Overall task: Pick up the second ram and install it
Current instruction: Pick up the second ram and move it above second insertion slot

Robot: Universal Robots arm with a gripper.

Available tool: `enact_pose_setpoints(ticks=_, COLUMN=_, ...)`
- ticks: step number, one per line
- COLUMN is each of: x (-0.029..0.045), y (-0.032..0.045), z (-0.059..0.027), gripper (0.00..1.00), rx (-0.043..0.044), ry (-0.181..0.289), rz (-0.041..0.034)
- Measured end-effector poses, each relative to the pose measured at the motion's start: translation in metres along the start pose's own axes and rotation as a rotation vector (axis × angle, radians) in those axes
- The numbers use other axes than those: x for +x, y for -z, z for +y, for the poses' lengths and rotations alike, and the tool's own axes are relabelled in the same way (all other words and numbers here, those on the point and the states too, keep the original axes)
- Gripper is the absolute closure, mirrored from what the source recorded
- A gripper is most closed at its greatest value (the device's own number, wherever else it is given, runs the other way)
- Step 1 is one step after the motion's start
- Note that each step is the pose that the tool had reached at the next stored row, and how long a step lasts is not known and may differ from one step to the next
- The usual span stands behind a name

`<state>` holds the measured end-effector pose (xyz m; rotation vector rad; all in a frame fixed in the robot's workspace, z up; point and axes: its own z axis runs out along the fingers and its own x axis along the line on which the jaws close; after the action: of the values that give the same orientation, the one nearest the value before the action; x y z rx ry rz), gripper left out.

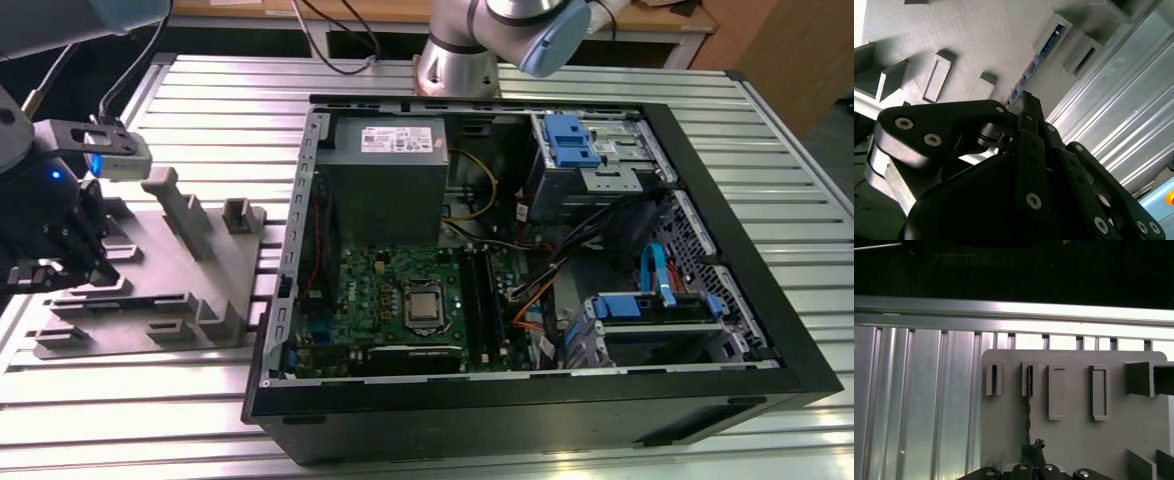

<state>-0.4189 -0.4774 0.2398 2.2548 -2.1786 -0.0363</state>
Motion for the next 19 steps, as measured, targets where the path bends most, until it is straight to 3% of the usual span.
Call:
enact_pose_setpoints(ticks=9, x=0.0028, y=-0.0068, z=0.0020, gripper=0.90, rx=0.0002, ry=0.000, rz=-0.0008)
enact_pose_setpoints(ticks=19, x=0.0029, y=-0.0193, z=0.0035, gripper=0.90, rx=0.0002, ry=0.000, rz=-0.0008)
